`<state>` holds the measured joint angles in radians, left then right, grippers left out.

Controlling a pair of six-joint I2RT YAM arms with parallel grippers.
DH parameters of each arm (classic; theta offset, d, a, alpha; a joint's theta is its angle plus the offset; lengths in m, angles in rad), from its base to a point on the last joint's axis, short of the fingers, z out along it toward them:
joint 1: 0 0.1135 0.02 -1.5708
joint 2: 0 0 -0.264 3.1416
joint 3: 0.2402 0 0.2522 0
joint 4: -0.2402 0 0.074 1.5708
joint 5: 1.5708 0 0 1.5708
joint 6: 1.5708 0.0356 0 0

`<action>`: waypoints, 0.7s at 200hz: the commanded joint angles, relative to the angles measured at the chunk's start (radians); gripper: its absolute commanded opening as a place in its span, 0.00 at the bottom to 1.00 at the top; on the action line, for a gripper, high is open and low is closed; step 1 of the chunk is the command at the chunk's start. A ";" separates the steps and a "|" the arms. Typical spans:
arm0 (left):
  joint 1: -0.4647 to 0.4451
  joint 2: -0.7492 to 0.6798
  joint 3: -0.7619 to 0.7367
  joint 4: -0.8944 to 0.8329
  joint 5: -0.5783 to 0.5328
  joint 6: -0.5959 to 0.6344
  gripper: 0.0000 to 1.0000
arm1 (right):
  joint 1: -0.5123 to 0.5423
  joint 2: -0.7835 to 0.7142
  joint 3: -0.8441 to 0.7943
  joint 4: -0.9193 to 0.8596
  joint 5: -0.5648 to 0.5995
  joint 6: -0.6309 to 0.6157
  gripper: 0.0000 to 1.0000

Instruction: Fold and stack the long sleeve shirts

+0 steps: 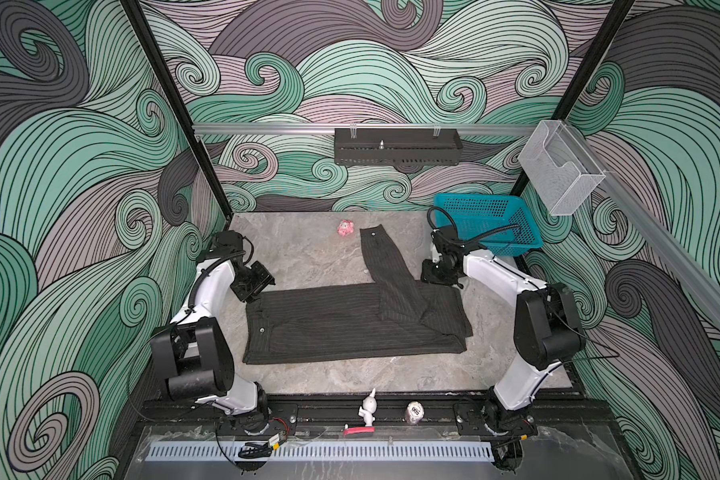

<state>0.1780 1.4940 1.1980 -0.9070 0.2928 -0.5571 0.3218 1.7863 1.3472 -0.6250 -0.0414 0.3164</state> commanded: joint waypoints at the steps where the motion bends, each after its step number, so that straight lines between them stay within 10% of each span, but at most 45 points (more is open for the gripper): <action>1: -0.030 -0.012 0.013 0.010 0.065 0.014 0.57 | 0.040 0.138 0.166 -0.014 -0.005 -0.088 0.56; 107: -0.037 -0.032 0.014 0.005 0.100 0.040 0.56 | 0.234 0.882 1.217 -0.426 0.122 -0.107 0.71; 140: -0.037 -0.041 0.017 0.000 0.106 0.052 0.56 | 0.238 0.949 1.276 -0.453 0.161 -0.070 0.70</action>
<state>0.1417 1.4876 1.1980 -0.8959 0.3794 -0.5301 0.5694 2.7174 2.5919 -0.9676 0.0547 0.2115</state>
